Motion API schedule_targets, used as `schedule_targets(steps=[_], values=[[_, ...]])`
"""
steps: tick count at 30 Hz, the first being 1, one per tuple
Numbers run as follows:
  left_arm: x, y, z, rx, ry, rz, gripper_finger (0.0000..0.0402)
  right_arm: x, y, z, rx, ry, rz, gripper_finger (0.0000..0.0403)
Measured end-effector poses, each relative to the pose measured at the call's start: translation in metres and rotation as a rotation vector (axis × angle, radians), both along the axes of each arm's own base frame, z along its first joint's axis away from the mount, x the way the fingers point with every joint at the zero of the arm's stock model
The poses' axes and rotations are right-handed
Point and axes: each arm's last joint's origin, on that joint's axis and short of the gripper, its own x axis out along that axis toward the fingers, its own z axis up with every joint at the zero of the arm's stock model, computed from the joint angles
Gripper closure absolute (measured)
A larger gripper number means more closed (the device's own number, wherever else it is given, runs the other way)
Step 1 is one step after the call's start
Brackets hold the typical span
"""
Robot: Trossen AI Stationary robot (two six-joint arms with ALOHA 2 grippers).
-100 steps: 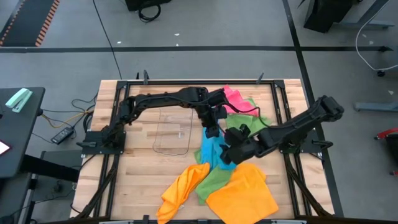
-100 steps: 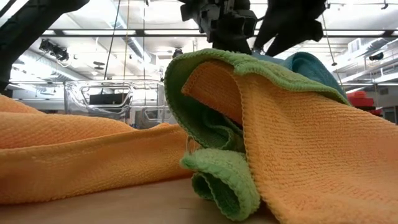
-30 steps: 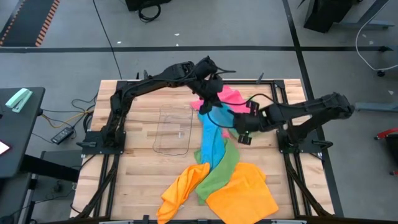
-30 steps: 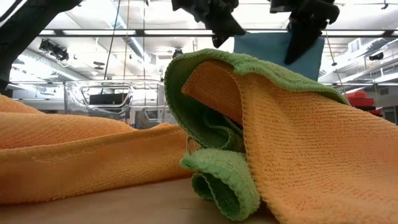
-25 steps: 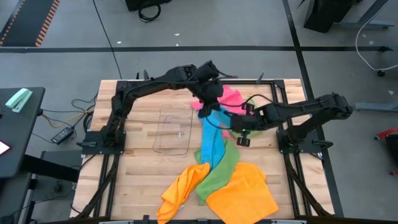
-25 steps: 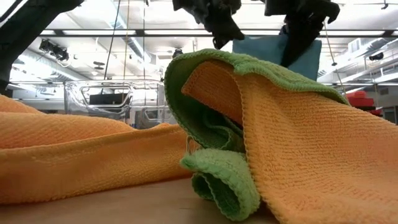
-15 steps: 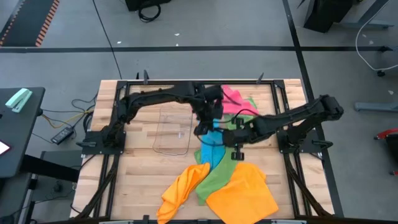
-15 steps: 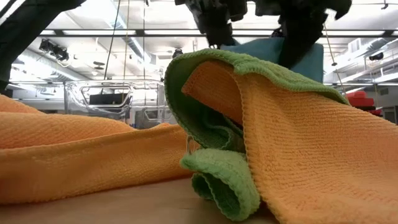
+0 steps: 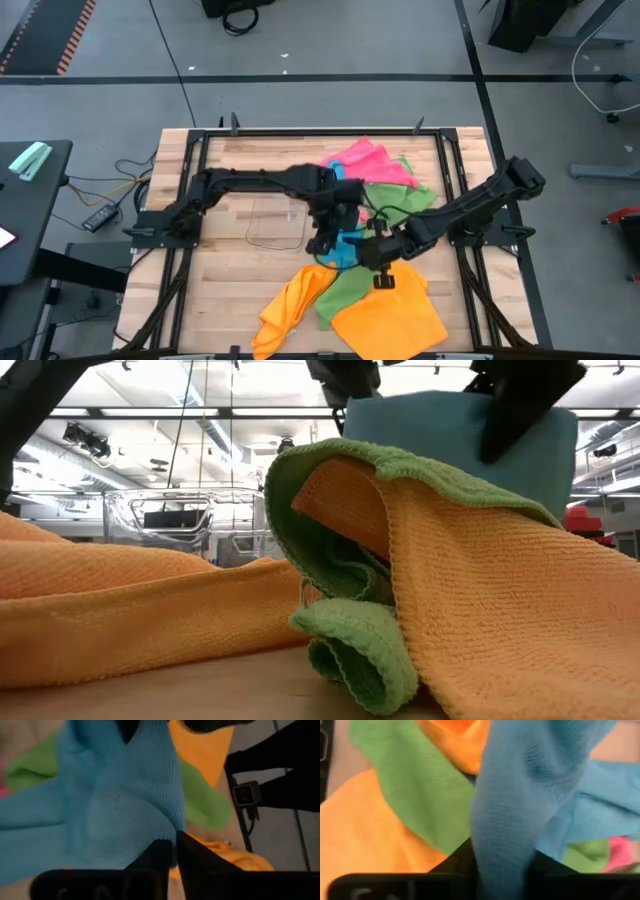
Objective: Fold microfiber towels
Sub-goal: Fold the left blue towel
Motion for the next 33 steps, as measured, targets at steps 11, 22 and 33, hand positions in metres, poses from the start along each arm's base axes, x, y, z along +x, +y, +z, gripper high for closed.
schedule_targets(steps=[11,22,33], values=[[-0.005,-0.023,-0.007,-0.021,0.078,-0.051,0.0253,-0.016,0.035,-0.004,0.13,0.071,0.036,0.0212],[-0.007,-0.023,-0.006,-0.019,0.086,-0.054,0.0285,-0.014,0.024,-0.004,0.086,0.03,-0.069,0.0235],[-0.011,-0.027,-0.009,0.052,0.126,-0.053,0.035,-0.062,0.011,-0.027,0.134,0.038,-0.058,0.0259]])
